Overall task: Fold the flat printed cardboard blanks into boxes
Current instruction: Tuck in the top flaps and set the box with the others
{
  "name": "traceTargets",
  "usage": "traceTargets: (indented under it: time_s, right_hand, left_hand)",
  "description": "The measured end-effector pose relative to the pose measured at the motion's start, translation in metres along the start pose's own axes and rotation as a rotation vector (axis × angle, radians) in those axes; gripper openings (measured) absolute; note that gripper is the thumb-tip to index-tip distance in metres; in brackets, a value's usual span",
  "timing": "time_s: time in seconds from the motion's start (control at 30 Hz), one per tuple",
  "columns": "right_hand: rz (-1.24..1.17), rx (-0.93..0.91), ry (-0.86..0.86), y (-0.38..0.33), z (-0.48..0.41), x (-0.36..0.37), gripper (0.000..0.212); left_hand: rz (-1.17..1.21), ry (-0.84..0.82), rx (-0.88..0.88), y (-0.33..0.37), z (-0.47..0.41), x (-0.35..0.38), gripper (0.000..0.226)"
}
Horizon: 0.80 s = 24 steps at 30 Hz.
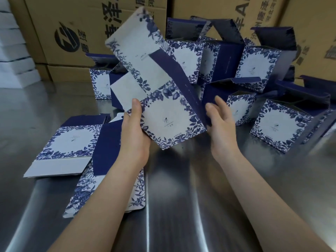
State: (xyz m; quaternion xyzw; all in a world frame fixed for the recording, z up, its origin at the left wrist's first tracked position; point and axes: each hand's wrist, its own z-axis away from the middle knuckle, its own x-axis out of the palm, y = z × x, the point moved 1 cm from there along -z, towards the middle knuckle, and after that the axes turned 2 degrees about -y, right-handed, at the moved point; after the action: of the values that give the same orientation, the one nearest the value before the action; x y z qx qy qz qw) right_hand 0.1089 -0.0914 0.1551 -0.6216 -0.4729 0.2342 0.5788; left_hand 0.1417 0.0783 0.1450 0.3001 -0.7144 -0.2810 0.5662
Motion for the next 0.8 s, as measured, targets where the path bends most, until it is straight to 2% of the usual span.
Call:
traceTargets:
  time_s: [0.07, 0.23, 0.33, 0.47, 0.57, 0.8]
  right_hand:
    - [0.063, -0.178, 0.0, -0.006, 0.004, 0.0, 0.034]
    - [0.155, -0.388, -0.311, -0.007, 0.016, 0.008, 0.052]
    - [0.179, -0.417, -0.316, -0.006, 0.016, 0.009, 0.052]
    - [0.179, -0.409, -0.257, -0.005, 0.014, 0.007, 0.042]
    - [0.22, -0.408, -0.244, -0.002, 0.013, 0.007, 0.041]
    - [0.239, -0.419, -0.25, 0.0, 0.012, 0.006, 0.038]
  left_hand:
    - [-0.125, -0.002, 0.068, -0.003, 0.002, -0.001, 0.039]
    - [-0.42, -0.134, 0.261, -0.011, 0.01, 0.0, 0.06]
    - [-0.507, -0.217, 0.321, -0.012, 0.012, 0.001, 0.061]
    - [-0.573, -0.247, 0.333, -0.011, 0.014, 0.003, 0.053]
    - [-0.637, -0.245, 0.362, -0.01, 0.014, 0.002, 0.052]
    - [-0.632, -0.22, 0.298, -0.011, 0.015, 0.001, 0.053]
